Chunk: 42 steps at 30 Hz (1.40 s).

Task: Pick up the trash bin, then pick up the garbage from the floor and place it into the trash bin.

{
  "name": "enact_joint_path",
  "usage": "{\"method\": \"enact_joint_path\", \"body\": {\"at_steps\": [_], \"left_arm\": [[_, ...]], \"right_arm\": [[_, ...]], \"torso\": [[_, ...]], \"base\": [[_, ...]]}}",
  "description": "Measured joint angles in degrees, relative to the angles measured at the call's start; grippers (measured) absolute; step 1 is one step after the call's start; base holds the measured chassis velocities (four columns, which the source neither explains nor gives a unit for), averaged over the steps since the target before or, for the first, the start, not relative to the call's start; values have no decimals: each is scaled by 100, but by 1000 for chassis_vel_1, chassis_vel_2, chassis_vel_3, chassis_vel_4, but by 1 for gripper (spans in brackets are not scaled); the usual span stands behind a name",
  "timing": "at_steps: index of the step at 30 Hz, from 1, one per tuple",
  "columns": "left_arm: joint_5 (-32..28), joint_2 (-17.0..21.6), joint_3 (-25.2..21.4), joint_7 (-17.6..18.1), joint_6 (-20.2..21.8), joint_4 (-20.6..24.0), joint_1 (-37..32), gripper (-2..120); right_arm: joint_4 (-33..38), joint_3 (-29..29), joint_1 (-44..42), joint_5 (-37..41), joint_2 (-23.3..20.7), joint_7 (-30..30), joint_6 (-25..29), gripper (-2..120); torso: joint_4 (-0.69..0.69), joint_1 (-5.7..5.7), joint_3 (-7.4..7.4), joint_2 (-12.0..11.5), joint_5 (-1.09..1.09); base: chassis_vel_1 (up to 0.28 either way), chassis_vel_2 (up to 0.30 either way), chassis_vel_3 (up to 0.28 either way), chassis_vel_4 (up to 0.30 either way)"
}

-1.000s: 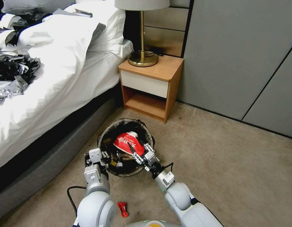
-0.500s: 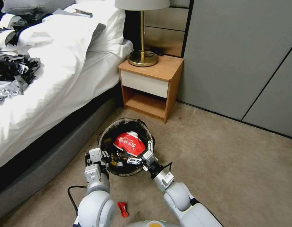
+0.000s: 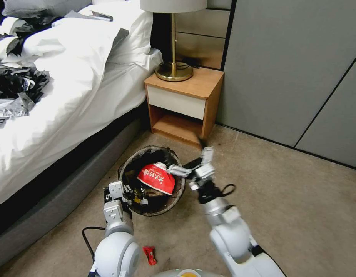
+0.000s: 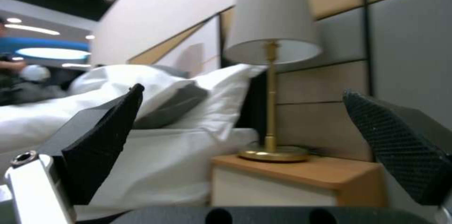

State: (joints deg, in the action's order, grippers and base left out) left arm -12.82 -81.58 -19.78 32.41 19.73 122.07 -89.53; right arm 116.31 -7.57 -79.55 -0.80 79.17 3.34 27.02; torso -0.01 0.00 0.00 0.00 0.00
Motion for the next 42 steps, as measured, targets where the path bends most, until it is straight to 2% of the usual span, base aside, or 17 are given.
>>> {"method": "enact_joint_path", "body": {"at_steps": [4,10,16,24,42], "left_arm": [[-20,20,-12,0,0,2,5,0],[-62,51,-36,8,-2,37,-9,0],[-62,37,-45,9,4,126,-40,0],[-62,43,-80,9,21,197,-65,0],[-66,48,-98,0,60,257,-111,0]], "right_arm": [[84,-147,-155,-4,25,63,63,100],[223,-728,-762,-22,133,301,474,100],[-374,-1093,-829,-18,201,357,790,100],[-685,-1112,-726,35,224,390,801,100],[-662,-1079,-687,94,243,517,596,100]], "torso": [[0,0,0,0,0],[1,0,0,0,0],[1,0,0,0,0],[1,0,0,0,0],[1,0,0,0,0]], "base": [[0,0,0,0],[0,0,0,0],[0,0,0,0],[0,0,0,0],[73,74,68,67]]}}
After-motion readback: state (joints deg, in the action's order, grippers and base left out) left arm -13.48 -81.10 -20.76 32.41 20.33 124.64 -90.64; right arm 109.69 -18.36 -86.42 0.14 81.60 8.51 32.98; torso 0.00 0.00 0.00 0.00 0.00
